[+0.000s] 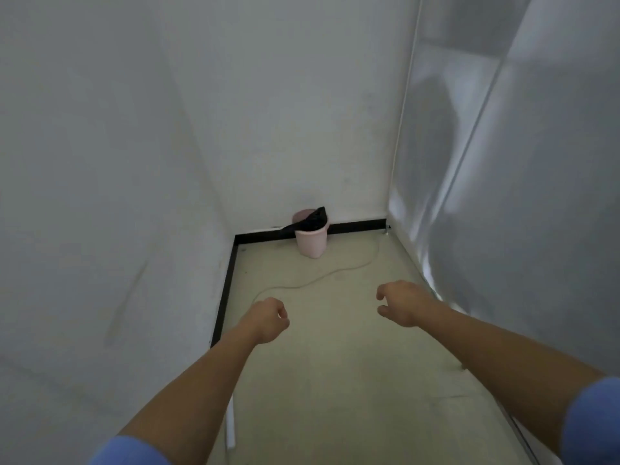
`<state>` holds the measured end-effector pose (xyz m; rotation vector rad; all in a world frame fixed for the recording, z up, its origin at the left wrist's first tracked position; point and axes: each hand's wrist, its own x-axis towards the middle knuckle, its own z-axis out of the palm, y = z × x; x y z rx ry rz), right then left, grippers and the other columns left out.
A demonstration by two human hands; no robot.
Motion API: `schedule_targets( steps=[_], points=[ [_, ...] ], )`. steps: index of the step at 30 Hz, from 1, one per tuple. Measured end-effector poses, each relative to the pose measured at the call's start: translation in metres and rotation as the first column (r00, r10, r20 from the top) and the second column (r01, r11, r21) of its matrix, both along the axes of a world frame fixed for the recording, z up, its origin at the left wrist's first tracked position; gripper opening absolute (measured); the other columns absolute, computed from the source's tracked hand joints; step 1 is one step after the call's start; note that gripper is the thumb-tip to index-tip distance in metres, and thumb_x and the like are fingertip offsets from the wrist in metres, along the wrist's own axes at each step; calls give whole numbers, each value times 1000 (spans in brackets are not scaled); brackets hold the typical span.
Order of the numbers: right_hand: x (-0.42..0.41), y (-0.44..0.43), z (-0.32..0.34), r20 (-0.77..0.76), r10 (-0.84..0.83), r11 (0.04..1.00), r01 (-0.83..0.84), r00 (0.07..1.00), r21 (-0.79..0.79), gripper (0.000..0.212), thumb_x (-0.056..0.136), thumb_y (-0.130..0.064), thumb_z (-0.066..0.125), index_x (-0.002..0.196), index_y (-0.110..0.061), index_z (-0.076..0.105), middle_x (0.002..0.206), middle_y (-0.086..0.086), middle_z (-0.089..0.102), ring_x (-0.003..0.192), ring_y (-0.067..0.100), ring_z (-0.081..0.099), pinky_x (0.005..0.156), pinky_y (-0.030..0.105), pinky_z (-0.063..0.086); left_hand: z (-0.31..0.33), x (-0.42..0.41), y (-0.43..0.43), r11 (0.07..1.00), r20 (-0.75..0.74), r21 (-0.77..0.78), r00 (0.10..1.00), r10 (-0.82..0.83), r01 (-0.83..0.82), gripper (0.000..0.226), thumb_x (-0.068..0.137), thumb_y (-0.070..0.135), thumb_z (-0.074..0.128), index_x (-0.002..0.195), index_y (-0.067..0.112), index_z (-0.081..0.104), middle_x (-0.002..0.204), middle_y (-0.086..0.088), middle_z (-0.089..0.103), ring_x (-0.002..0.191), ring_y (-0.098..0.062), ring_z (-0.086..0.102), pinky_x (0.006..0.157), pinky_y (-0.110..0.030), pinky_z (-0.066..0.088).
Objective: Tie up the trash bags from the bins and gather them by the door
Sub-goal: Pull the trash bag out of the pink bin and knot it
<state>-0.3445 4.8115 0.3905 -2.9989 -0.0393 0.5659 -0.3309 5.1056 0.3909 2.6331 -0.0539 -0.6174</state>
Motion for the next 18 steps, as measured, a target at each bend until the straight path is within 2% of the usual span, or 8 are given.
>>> schedule_targets(
  steps=[5, 8, 11, 14, 18],
  points=[
    [124, -25, -25, -35, 20, 1000, -20, 999, 2, 43, 96, -37, 50, 135, -21, 51, 131, 6, 57, 116, 25, 56, 93, 35, 45, -24, 118, -24, 999, -10, 38, 1000, -15, 16, 22, 90, 28, 59, 104, 12, 64, 114, -8, 62, 104, -26, 60, 88, -31, 48],
    [212, -43, -42, -34, 21, 999, -20, 999, 33, 41, 96, -37, 50, 134, -20, 51, 130, 5, 57, 115, 24, 56, 94, 34, 46, -36, 199, -37, 999, -37, 33, 999, 16, -15, 19, 89, 30, 59, 100, 15, 62, 113, -8, 61, 101, -25, 60, 90, -35, 50],
    [298, -62, -48, -57, 35, 998, -32, 998, 44, 39, 95, -36, 51, 130, -19, 53, 127, 5, 58, 111, 23, 57, 92, 33, 46, -39, 277, -48, 996, -80, 1, 992, 94, -94, 12, 87, 29, 61, 92, 18, 61, 101, -9, 62, 91, -25, 63, 84, -37, 54],
    [383, -73, -48, -82, 77, 997, -75, 994, 25, 36, 95, -35, 50, 127, -18, 55, 125, 6, 59, 110, 24, 58, 91, 34, 47, -37, 345, -55, 986, -60, -37, 986, 157, -160, 9, 88, 28, 61, 88, 19, 62, 91, -5, 63, 79, -21, 62, 75, -33, 54],
    [480, -66, -50, -105, 151, 989, -151, 983, 6, 37, 95, -35, 51, 128, -18, 54, 127, 6, 58, 115, 25, 56, 93, 35, 46, -45, 415, -53, 971, -80, -62, 971, 224, -230, 13, 88, 28, 61, 94, 17, 63, 91, -4, 61, 78, -20, 60, 70, -29, 50]
  ],
)
